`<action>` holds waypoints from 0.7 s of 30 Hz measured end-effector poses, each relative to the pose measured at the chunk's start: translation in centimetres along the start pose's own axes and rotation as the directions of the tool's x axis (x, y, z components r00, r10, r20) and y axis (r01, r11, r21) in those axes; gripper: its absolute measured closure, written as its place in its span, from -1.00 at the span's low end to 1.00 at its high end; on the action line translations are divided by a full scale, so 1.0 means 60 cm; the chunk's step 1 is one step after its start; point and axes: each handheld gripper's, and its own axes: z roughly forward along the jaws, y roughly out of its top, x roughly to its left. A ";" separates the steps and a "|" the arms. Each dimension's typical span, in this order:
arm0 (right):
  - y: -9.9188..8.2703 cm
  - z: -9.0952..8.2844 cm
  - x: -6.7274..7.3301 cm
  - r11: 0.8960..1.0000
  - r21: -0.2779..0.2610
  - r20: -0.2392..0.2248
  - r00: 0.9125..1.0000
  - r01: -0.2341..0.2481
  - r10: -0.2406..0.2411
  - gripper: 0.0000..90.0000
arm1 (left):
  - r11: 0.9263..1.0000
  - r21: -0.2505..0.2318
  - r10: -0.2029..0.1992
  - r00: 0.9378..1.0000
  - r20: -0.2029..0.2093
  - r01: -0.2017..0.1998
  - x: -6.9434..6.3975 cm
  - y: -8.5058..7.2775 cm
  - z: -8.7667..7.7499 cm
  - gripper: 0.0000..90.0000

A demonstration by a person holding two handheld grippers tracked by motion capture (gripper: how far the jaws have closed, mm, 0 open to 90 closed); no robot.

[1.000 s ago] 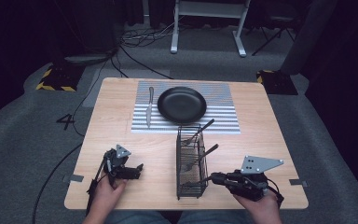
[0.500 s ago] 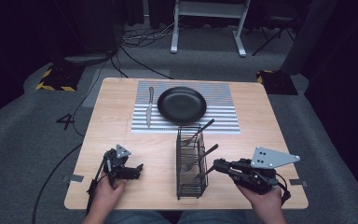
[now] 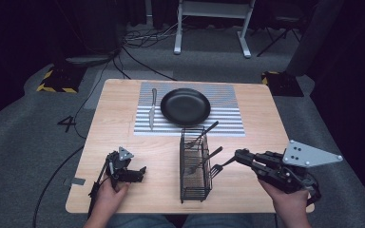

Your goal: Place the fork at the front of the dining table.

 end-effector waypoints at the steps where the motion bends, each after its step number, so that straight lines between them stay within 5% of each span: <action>1: 0.000 -0.004 -0.003 1.000 -0.004 0.009 1.000 -0.002 0.002 0.92 | 1.000 0.001 0.001 1.000 0.000 -0.001 0.000 0.000 0.000 -0.92; 11: -0.006 -0.030 -0.031 0.999 0.000 0.077 0.996 -0.043 0.043 0.92 | 1.000 0.001 0.002 1.000 0.000 -0.002 0.000 0.000 0.000 -0.92; 21: -0.033 -0.015 -0.091 0.995 0.044 0.148 0.985 -0.092 0.085 0.92 | 1.000 0.001 0.002 1.000 -0.001 -0.002 0.000 0.000 0.000 -0.92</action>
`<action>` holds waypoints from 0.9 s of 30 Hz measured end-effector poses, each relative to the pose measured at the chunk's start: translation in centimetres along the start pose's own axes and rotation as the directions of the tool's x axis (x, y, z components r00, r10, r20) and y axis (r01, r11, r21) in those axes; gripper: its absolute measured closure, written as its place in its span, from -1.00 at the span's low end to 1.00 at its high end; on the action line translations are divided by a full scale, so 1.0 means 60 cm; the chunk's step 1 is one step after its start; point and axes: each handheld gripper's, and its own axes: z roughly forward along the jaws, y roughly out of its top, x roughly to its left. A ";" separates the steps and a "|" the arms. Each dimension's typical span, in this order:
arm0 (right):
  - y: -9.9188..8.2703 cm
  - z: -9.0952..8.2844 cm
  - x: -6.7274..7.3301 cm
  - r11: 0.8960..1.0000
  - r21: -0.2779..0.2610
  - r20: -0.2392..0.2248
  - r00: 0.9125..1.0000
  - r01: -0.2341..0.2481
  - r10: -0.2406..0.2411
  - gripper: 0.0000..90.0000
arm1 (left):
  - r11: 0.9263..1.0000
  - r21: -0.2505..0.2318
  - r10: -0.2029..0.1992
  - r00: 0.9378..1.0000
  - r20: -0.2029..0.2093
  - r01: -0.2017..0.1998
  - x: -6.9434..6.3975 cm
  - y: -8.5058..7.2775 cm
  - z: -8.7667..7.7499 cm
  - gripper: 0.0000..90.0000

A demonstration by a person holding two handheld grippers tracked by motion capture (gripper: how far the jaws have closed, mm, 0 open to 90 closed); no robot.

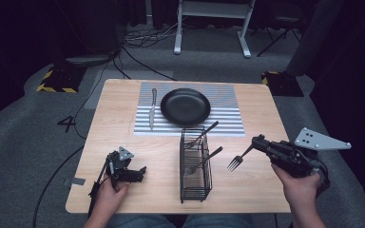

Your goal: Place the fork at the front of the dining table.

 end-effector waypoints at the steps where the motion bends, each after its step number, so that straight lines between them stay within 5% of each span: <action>1: -0.002 0.004 -0.006 1.000 0.008 0.006 1.000 -0.008 0.008 0.92 | 1.000 0.001 0.000 1.000 0.000 0.000 0.000 0.000 0.000 -0.92; 9: -0.016 0.040 -0.058 0.997 0.043 0.053 0.997 -0.057 0.054 0.92 | 1.000 0.000 0.000 1.000 0.000 0.000 0.000 0.000 0.000 -0.92; 27: -0.069 0.139 -0.137 0.975 0.134 -0.002 0.984 -0.178 0.180 0.92 | 1.000 -0.003 -0.012 1.000 -0.002 0.012 -0.001 -0.002 -0.001 -0.91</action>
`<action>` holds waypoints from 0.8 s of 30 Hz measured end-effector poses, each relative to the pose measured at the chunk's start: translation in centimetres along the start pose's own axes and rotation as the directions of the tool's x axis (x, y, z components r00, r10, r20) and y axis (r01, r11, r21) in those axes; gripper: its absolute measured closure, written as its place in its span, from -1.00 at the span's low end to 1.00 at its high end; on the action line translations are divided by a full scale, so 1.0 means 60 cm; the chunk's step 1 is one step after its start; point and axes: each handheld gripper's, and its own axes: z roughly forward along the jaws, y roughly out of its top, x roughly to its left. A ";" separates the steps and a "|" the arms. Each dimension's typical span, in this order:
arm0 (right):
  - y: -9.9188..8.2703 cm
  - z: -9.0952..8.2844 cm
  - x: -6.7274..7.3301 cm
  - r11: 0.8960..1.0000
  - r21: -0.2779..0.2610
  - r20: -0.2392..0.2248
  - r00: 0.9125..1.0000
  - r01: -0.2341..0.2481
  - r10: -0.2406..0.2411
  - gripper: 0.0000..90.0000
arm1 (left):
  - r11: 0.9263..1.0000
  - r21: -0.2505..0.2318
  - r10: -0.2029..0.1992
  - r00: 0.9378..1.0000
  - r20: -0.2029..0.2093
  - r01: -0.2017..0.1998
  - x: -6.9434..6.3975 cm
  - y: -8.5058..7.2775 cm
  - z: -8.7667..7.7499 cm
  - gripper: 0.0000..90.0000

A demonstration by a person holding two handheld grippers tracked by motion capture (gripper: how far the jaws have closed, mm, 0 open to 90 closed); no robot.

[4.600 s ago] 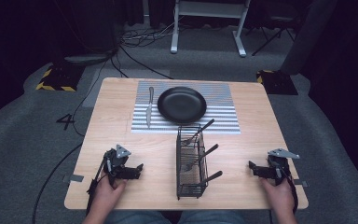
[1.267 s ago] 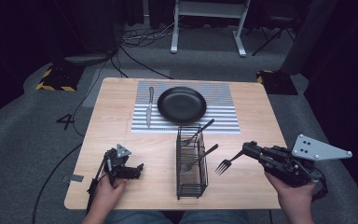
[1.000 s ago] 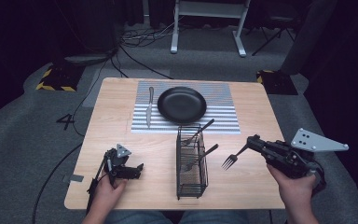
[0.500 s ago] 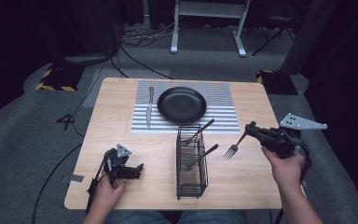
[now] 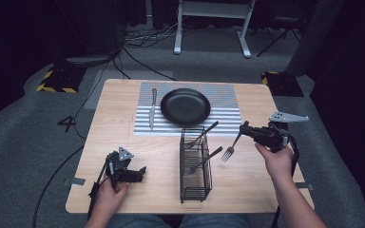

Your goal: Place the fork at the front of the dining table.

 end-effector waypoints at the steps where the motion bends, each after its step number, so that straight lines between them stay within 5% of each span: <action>1: -0.004 0.005 -0.002 1.000 0.007 -0.005 1.000 -0.005 0.005 0.92 | 1.000 0.000 0.000 1.000 0.000 0.000 0.000 0.000 0.000 -0.91; 6: -0.017 0.026 -0.013 0.997 0.062 -0.018 0.999 -0.034 0.035 0.91 | 1.000 0.000 0.002 1.000 0.003 -0.002 0.001 0.000 0.000 -0.91; 12: -0.019 0.035 -0.028 0.996 0.065 -0.015 0.997 -0.069 0.070 0.90 | 1.000 0.000 0.007 1.000 0.003 -0.007 0.002 0.000 0.000 -0.91; 24: -0.021 0.043 -0.047 0.994 0.081 0.054 0.996 -0.077 0.073 0.80 | 1.000 0.000 0.007 1.000 0.004 -0.007 0.002 0.001 0.000 -0.91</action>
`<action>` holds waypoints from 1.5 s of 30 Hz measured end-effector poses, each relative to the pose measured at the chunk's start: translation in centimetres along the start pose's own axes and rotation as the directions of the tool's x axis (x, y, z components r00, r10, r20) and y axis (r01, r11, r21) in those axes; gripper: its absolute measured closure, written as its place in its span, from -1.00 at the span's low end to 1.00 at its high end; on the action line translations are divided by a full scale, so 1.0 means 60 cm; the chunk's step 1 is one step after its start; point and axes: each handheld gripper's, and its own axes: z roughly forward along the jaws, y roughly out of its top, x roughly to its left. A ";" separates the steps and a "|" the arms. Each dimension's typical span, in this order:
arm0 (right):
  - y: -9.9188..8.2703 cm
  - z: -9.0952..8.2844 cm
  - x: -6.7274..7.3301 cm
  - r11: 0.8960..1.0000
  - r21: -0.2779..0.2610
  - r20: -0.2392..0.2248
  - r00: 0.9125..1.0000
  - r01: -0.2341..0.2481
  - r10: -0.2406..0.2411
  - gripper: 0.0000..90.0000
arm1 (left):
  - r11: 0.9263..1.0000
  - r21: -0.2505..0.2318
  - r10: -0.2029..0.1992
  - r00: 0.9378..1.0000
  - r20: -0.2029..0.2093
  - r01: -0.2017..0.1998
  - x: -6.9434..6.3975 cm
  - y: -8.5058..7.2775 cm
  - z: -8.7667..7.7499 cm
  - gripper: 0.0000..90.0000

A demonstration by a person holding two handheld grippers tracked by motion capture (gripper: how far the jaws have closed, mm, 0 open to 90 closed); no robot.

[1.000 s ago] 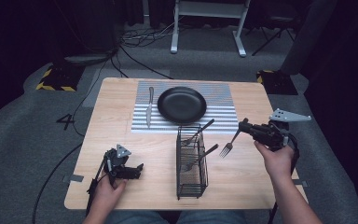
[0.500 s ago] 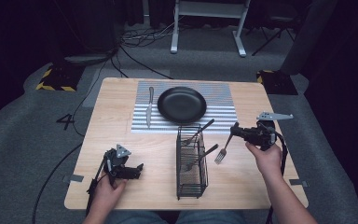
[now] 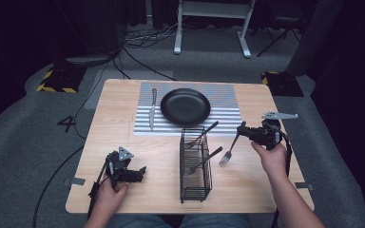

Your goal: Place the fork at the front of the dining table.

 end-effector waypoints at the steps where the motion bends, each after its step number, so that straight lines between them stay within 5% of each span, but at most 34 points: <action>1: -0.001 0.001 -0.001 1.000 0.002 0.007 1.000 -0.001 0.001 0.78 | 1.000 0.000 0.000 1.000 0.000 0.000 0.000 0.000 0.000 -0.91; 26: -0.059 0.028 -0.074 0.988 0.053 0.068 0.987 -0.147 0.143 0.56 | 1.000 0.000 -0.003 1.000 0.000 0.003 0.000 0.000 0.000 -0.91; 45: -0.090 0.047 -0.111 0.963 0.097 0.054 0.967 -0.252 0.248 0.39 | 1.000 -0.002 0.001 1.000 -0.005 -0.001 -0.001 0.000 0.000 -0.90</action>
